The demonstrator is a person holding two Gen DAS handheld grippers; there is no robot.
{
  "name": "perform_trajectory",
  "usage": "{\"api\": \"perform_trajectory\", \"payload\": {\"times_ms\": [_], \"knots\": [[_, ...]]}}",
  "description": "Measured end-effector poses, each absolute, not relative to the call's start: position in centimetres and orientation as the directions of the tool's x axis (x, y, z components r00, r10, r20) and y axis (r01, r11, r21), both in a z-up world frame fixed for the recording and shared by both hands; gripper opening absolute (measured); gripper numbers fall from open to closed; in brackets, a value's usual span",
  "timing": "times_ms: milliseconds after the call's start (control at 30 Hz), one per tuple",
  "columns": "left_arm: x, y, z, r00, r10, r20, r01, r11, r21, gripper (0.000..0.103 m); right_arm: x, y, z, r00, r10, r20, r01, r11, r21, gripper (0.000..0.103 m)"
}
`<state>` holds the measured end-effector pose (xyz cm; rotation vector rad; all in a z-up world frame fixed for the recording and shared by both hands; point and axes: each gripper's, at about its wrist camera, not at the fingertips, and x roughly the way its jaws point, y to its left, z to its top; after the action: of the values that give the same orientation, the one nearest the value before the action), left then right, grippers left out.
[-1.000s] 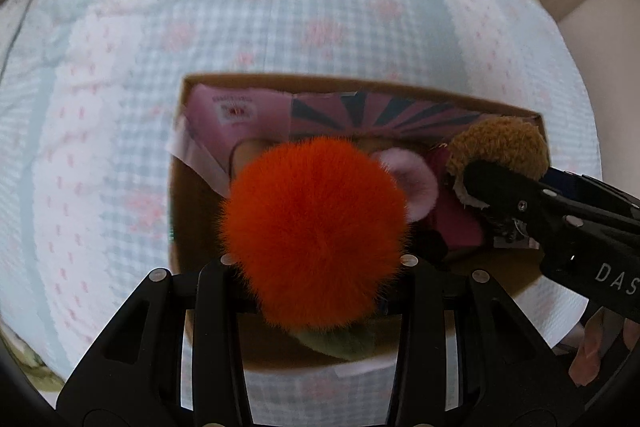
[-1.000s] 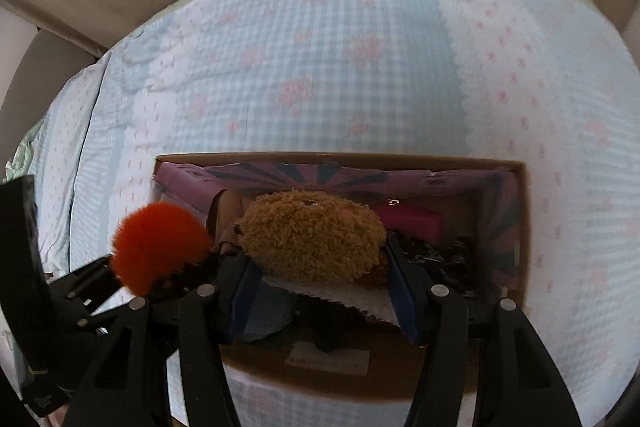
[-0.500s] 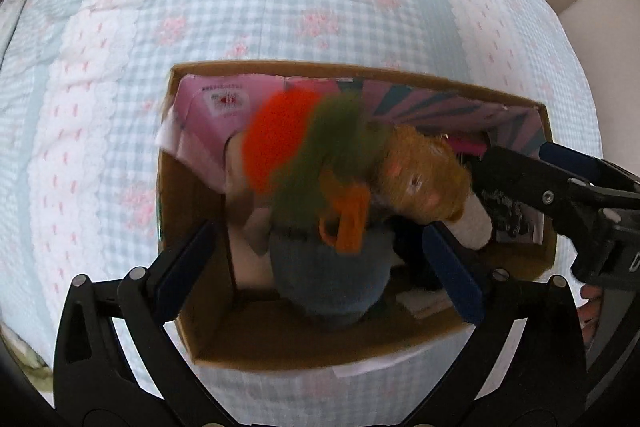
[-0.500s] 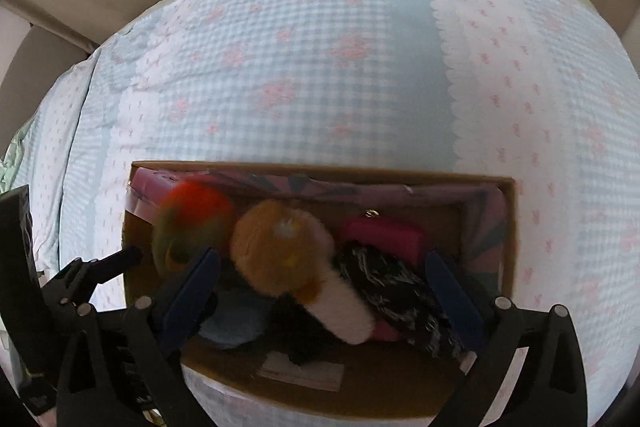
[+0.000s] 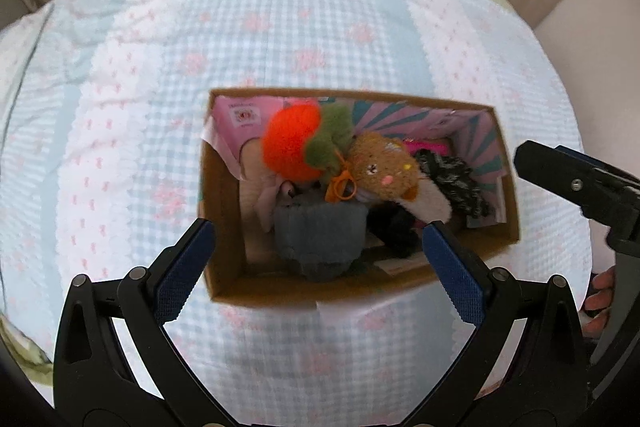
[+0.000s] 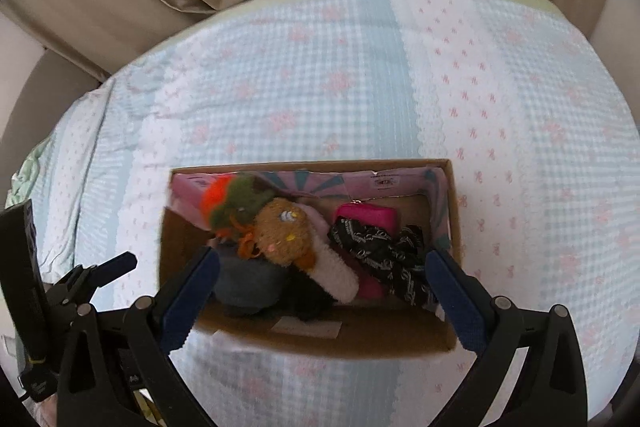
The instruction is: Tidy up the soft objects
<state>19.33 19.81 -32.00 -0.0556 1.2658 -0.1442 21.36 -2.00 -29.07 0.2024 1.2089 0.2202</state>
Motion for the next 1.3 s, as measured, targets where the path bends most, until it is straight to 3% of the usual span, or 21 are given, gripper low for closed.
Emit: {"api": "perform_trajectory", "payload": {"times_ms": [333,500,733,933,1300], "knots": [[14.6,19.3,-19.7,0.483,-0.156,-0.862,0.104,0.987,-0.121,0.103,15.0,-4.3,-16.5,0.531,0.244,-0.811,-0.090,0.969,0.232,0.102],[11.4,18.5,-11.8,0.608,-0.164,-0.777,0.101,0.987,-0.129,0.103,10.9,-6.3,-9.8,0.643,0.183,-0.744,-0.084,0.982,0.168,0.102],[6.2,16.8,-3.8,0.753,-0.140,-0.644,0.092,0.990,-0.108,0.103,6.3,-9.0,-4.6,0.731,0.116,-0.673,-0.066,0.993,0.099,0.102],[2.4,14.5,-0.4,0.820,-0.106,-0.563,0.083,0.994,-0.066,0.103,3.6,-11.1,-2.5,0.779,0.089,-0.620,-0.047,0.995,0.084,0.102],[-1.3,11.4,0.7,0.867,-0.078,-0.492,0.077,0.997,-0.021,0.103,0.7,-13.6,-2.0,0.820,0.046,-0.570,-0.020,0.998,0.052,0.102]]}}
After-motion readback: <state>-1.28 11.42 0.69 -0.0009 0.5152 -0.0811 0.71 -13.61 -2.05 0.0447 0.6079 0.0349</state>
